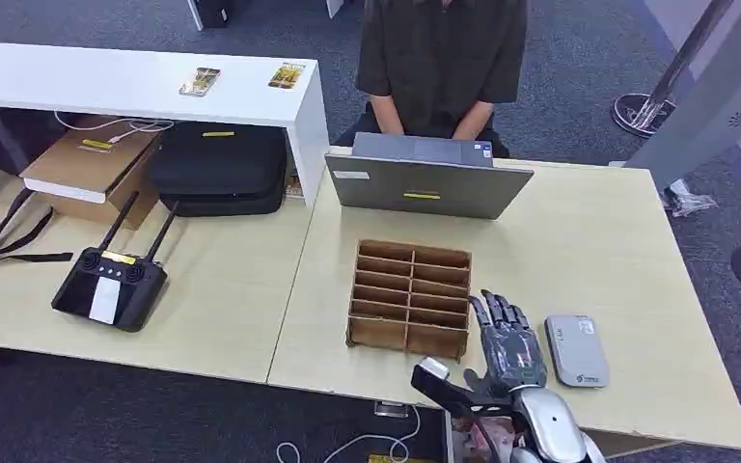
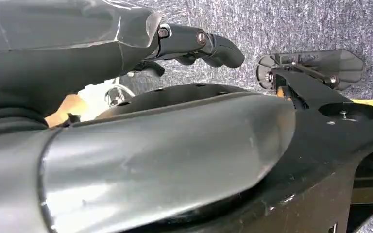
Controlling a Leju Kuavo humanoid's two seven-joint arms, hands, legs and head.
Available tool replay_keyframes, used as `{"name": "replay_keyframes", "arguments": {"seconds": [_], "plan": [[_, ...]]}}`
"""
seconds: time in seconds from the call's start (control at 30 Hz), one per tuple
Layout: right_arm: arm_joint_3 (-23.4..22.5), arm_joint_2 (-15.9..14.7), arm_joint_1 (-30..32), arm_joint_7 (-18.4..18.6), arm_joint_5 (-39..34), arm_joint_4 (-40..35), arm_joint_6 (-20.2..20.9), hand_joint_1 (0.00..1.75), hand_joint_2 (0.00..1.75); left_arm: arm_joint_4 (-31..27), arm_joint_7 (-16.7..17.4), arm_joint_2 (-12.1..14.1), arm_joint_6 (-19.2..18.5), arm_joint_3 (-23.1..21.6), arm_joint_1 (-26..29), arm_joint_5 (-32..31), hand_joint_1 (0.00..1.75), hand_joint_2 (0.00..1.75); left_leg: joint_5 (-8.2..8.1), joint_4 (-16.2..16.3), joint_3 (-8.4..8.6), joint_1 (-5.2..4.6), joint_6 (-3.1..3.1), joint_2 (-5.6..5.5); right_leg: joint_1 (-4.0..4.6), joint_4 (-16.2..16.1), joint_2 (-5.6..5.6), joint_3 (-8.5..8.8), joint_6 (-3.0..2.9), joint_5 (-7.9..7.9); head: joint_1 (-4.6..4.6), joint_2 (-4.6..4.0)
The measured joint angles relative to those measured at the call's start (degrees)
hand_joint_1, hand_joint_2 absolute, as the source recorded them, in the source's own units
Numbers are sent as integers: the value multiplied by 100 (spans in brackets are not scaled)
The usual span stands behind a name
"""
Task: Pass the card to the sensor for recognition and then transmit it.
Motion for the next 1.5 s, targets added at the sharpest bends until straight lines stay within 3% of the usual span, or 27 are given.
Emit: {"name": "replay_keyframes", "arguments": {"seconds": [0.4,0.63,0.87,1.5], "plan": [[140,-4,-189,-101,-79,181,-105,0,175,0,0,2,-13,-4,-4,-44,0,0,0,0,0,0,0,0,0,1,0,0,0,0,0,0],[278,37,-457,-253,-138,382,-463,0,175,0,-9,2,-20,-18,-6,-103,0,0,0,0,0,0,0,0,0,1,0,0,0,0,0,0],[387,162,-643,-310,-217,553,-553,0,175,0,-9,2,-61,-90,-13,-201,0,0,1,0,0,0,0,0,0,2,0,0,0,0,0,0],[411,352,-614,-50,-402,739,-592,0,175,0,11,28,-116,-264,-22,-300,0,0,0,0,0,0,0,0,0,1,0,-1,0,0,0,0]]}}
